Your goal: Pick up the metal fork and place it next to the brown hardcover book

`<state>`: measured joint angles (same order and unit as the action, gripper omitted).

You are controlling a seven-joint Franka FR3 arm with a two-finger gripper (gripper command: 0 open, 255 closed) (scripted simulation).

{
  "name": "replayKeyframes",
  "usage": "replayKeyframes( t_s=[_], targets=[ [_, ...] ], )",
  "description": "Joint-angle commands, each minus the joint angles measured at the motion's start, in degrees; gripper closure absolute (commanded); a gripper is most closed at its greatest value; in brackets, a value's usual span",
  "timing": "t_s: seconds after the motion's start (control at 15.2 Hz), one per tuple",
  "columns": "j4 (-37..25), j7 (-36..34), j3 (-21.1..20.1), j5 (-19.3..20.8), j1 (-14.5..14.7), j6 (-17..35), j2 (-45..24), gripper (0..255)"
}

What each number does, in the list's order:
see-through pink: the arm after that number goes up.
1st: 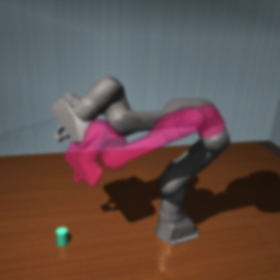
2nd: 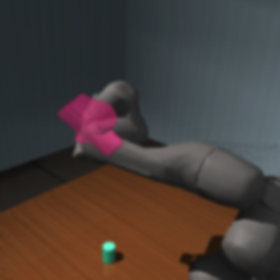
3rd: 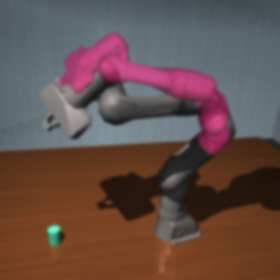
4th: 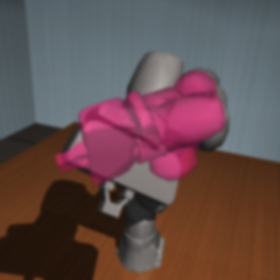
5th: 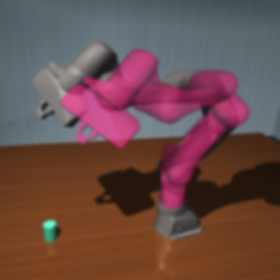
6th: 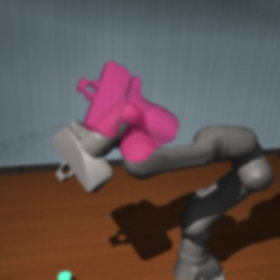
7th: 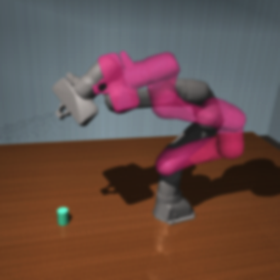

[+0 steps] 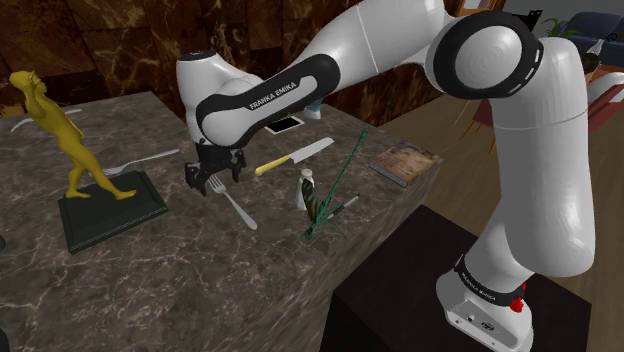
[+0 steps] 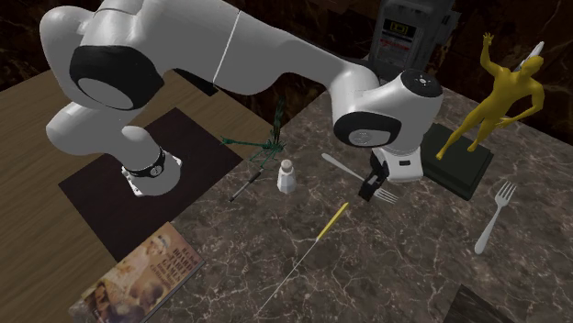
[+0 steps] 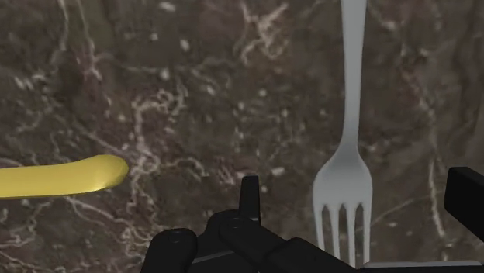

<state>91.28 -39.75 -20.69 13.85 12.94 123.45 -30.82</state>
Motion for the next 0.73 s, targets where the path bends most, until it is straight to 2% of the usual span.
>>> replayKeyframes(
  t_s=[0.0,0.46,0.53,0.66],
  targets=[
    [0.49,-0.21,0.11,0.22,0.09,0.88,-0.39,0],
    [0.47,-0.21,0.12,0.22,0.09,0.87,-0.40,0],
    [0.47,-0.21,0.12,0.22,0.09,0.87,-0.40,255],
    [0.45,-0.20,0.12,0.23,0.09,0.87,-0.42,255]
  ],
)
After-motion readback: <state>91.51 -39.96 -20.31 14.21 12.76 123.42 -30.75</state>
